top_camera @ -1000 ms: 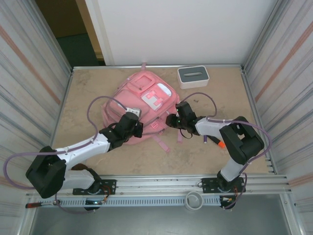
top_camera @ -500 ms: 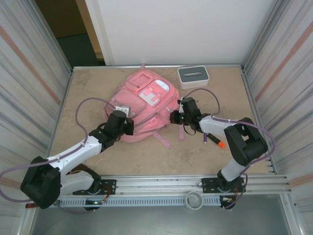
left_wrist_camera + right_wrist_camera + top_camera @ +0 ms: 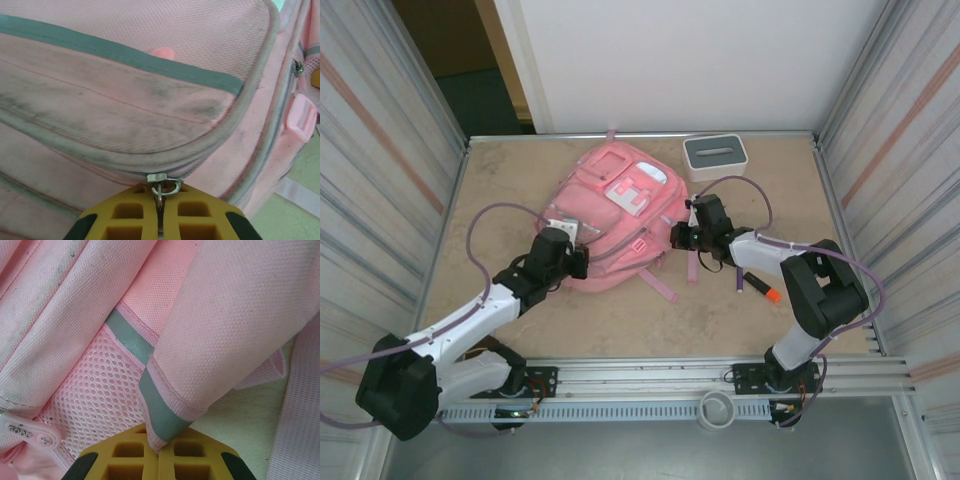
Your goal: Pack books, pencil case, and school supplies into a backpack
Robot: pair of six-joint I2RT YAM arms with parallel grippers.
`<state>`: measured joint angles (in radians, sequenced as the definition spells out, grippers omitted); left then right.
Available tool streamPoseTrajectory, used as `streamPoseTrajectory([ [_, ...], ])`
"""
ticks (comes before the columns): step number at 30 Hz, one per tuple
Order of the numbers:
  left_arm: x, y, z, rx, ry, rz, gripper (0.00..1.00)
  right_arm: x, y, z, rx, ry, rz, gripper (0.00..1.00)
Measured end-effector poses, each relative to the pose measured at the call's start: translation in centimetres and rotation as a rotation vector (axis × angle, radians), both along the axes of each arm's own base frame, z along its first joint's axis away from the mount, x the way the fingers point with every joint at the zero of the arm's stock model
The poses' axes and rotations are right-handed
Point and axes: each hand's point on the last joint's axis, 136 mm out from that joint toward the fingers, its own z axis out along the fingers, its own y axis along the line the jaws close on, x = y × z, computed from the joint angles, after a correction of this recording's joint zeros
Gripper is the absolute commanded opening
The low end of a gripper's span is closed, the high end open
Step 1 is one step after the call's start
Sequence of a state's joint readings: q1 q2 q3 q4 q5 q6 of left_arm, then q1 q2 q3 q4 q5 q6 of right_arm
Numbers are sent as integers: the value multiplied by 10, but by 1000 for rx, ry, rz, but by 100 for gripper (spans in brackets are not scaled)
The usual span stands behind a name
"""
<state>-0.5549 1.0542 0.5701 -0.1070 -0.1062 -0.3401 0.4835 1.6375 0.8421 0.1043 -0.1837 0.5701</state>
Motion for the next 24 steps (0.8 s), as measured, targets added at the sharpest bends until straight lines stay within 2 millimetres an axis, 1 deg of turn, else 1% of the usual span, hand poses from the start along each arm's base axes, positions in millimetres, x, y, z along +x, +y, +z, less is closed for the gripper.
streamPoseTrajectory([
  [2, -1, 4, 1, 0, -10, 10, 0, 0, -2, -1, -3, 2, -1, 0],
  [6, -5, 13, -3, 4, -14, 30, 0, 1, -2, 1, 5, 15, 4, 0],
  [10, -1, 20, -4, 8, -9, 55, 0, 4, 2, 1, 9, 26, 15, 0],
  [14, 2, 22, -14, 30, 30, 64, 0, 10, 5, -1, 1, 37, 15, 0],
  [17, 3, 18, -16, 38, 48, 49, 0, 14, 6, -1, -9, 40, 13, 3],
  [19, 1, 11, -16, 42, 45, 24, 0, 18, 7, 0, -14, 42, 11, 4],
  [22, -5, -10, -13, 40, 34, -41, 0, 28, 12, 0, -27, 42, 11, 7],
  [24, -7, -26, -12, 39, 30, -85, 0, 39, 15, 2, -36, 35, 10, 11],
])
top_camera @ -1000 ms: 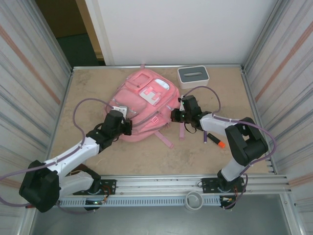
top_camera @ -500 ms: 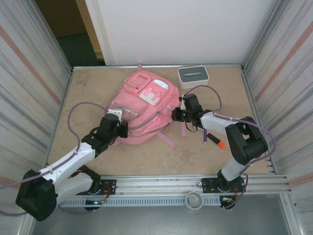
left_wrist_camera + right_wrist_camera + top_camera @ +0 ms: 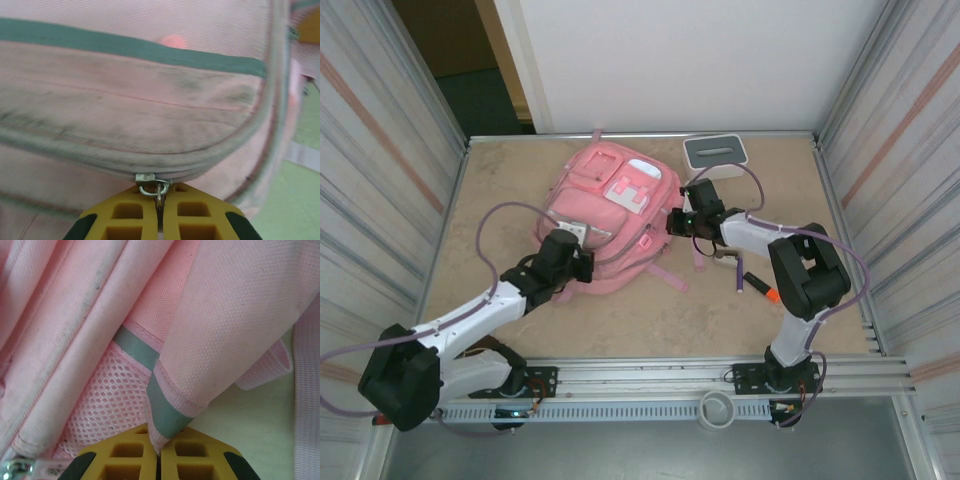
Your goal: Pack books, pencil case, and school supplies into a backpack
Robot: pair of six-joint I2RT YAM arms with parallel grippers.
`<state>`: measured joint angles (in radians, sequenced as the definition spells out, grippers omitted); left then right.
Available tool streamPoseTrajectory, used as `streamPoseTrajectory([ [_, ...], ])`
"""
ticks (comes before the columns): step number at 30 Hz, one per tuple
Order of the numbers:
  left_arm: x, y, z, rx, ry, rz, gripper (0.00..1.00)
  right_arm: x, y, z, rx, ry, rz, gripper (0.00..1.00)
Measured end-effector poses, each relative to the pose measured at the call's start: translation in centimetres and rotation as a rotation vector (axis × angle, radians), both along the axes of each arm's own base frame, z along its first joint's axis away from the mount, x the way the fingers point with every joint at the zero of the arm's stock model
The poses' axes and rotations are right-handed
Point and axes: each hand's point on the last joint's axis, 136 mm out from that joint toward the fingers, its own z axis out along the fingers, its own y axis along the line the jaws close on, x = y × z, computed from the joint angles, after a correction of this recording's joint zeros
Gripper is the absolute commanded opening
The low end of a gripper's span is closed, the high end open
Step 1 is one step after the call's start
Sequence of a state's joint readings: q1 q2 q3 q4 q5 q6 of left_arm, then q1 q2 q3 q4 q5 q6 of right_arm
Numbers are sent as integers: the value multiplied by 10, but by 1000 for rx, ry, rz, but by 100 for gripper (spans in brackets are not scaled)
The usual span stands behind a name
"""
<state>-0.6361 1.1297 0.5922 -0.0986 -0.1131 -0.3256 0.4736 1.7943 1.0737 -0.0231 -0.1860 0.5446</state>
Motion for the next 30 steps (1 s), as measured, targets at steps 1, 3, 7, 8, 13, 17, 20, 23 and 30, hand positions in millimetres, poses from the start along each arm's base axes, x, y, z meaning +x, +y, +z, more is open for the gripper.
streamPoseTrajectory([
  [1, -1, -9, 0, 1, 0, -23, 0, 7, 3, 2, -3, -5, 1, 14],
  [3, 0, -27, 1, 3, 3, -62, 0, 19, 9, 7, -2, -18, 2, 22],
  [7, 5, -61, 3, 18, 10, -130, 0, 41, 15, 27, -3, -64, 10, 40],
  [8, 7, -69, 4, 20, 9, -146, 0, 44, 15, 32, -4, -76, 11, 44],
  [13, 8, -87, 12, 6, -9, -181, 0, 27, 3, 46, -12, -97, 3, 61],
  [17, 9, -86, 15, 9, -21, -181, 0, -10, -10, 44, 18, -72, -14, 69],
  [20, 10, -85, 20, 9, -37, -178, 0, -33, -8, 28, 18, -35, -9, 70],
  [23, 10, -83, 23, 8, -45, -173, 0, -52, -2, 10, 21, 10, 3, 69],
  [30, 7, -74, 20, 26, -54, -159, 0, -70, 31, 10, 79, 10, 67, 65],
])
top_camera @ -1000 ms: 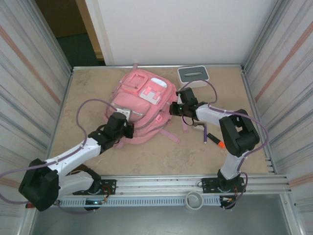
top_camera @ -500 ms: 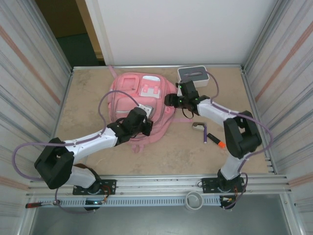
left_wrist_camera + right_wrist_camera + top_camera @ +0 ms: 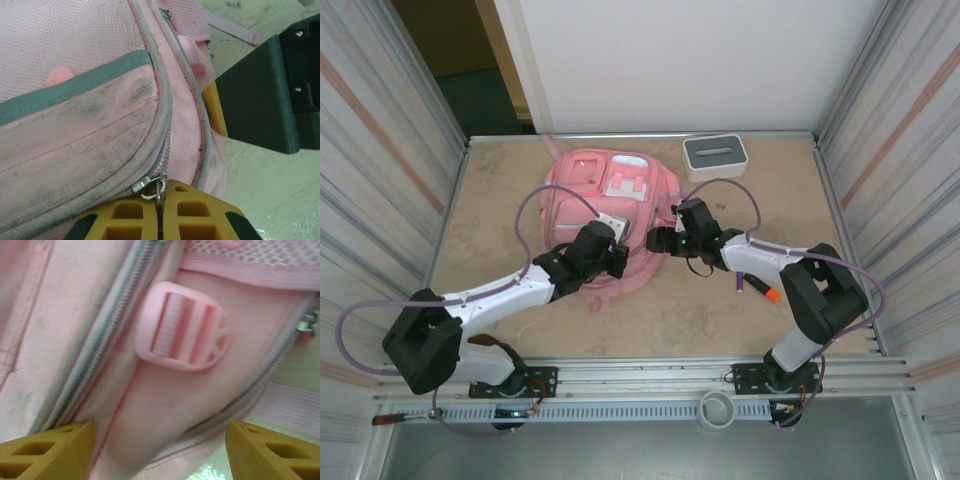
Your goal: Pack books, pencil case, and school supplies into a backpack
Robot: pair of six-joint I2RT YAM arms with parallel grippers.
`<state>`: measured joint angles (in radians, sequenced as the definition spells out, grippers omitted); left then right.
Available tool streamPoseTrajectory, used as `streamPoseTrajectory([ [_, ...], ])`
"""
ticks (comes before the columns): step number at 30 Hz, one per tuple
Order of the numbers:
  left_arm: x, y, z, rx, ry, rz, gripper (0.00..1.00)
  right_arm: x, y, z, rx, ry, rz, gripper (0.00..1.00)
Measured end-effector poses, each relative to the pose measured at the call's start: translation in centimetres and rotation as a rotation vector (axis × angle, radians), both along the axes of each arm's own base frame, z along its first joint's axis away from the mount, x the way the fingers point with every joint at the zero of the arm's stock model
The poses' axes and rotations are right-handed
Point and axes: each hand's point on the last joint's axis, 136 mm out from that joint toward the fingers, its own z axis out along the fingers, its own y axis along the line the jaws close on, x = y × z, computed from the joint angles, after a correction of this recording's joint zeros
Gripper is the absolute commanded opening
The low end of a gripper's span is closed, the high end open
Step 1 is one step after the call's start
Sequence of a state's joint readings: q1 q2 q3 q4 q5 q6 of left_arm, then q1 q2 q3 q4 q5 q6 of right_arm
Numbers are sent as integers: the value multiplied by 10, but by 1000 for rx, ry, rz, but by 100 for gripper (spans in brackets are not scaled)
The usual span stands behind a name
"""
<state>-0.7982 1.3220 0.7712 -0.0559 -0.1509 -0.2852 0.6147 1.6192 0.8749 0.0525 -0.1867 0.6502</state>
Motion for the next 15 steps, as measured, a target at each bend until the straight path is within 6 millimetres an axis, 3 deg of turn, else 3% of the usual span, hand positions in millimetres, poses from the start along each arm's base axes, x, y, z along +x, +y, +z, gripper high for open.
streamPoseTrajectory([
  [2, -1, 3, -1, 5, -2, 5, 0, -2, 6, -3, 1, 4, 11, 59],
  [7, -2, 7, -3, 18, -3, 15, 0, -3, 20, -17, 8, 36, 33, 25],
  [13, -4, 18, 0, 22, -17, 30, 0, -1, 21, -19, 16, 37, 33, 2],
  [15, -3, 25, 0, 20, -19, 41, 0, 0, 21, -18, 22, 38, 34, 0],
])
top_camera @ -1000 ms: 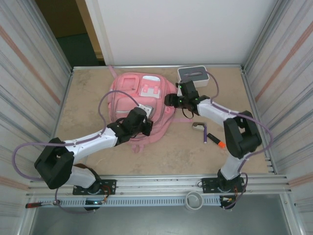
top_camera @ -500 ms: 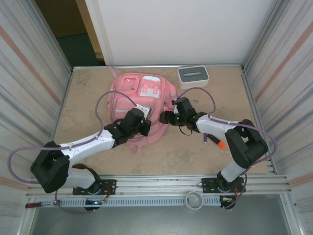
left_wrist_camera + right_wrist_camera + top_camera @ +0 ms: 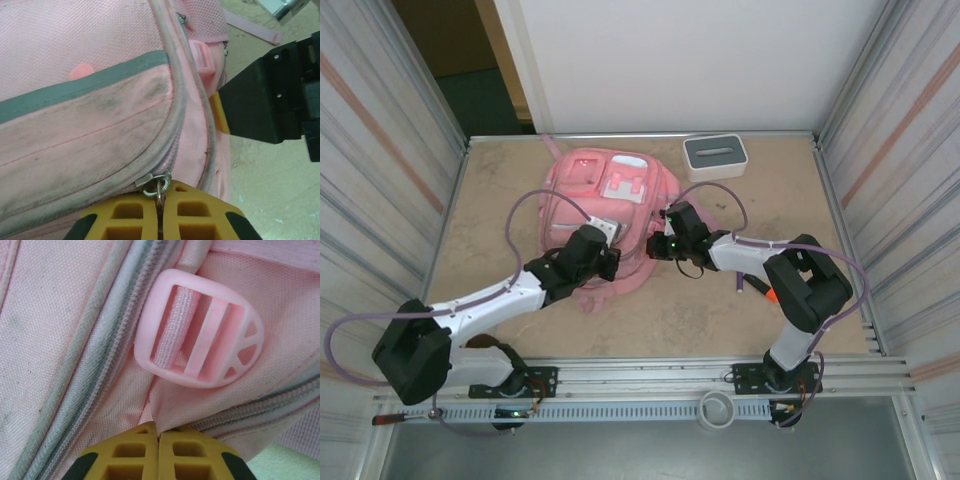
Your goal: Pack books, pencil case, and school supplies into a backpack
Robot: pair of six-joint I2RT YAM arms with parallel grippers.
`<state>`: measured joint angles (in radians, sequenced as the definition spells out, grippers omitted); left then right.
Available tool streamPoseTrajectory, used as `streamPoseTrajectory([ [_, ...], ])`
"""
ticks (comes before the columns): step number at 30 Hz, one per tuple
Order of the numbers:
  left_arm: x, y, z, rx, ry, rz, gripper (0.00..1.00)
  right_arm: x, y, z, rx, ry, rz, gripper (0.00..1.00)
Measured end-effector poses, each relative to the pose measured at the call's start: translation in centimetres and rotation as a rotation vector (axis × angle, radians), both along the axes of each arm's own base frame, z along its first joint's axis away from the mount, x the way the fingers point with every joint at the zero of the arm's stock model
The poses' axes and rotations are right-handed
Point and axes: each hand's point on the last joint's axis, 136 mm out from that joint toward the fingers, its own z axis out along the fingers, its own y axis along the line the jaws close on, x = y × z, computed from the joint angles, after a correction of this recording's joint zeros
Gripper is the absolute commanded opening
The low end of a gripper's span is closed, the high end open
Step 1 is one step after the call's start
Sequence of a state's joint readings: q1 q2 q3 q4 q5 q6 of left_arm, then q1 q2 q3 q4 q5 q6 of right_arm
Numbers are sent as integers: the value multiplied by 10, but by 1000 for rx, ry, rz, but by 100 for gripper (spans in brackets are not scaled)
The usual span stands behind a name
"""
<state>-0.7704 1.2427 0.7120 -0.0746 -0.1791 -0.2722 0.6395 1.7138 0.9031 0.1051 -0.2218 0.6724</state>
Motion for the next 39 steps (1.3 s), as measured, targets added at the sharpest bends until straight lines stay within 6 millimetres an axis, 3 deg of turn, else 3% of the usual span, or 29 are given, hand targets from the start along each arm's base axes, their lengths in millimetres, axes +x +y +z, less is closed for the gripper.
streamPoseTrajectory([
  [7, 3, 36, -2, -9, -6, 73, 0, 8, -16, 9, 17, -13, -27, 0],
  [15, 17, 91, -4, -23, 12, 237, 0, 22, -37, 23, 23, -53, -72, 0],
  [18, 17, 100, -3, -32, 19, 264, 0, 24, -41, 23, 16, -56, -77, 0],
  [23, 11, 90, -1, -53, 19, 228, 0, 29, -39, 25, -3, -48, -64, 0],
  [26, 3, 74, 3, -60, 8, 180, 0, 42, -37, 25, -24, -40, -61, 1],
  [30, -11, 48, 4, -62, -1, 105, 0, 67, -34, 27, -40, -32, -64, 9],
  [35, -19, 15, -1, -29, 18, 21, 0, 102, -39, 47, -36, -79, -87, 31],
  [39, -15, -7, -1, -20, 25, -13, 0, 103, -53, 62, -29, -114, -114, 48],
])
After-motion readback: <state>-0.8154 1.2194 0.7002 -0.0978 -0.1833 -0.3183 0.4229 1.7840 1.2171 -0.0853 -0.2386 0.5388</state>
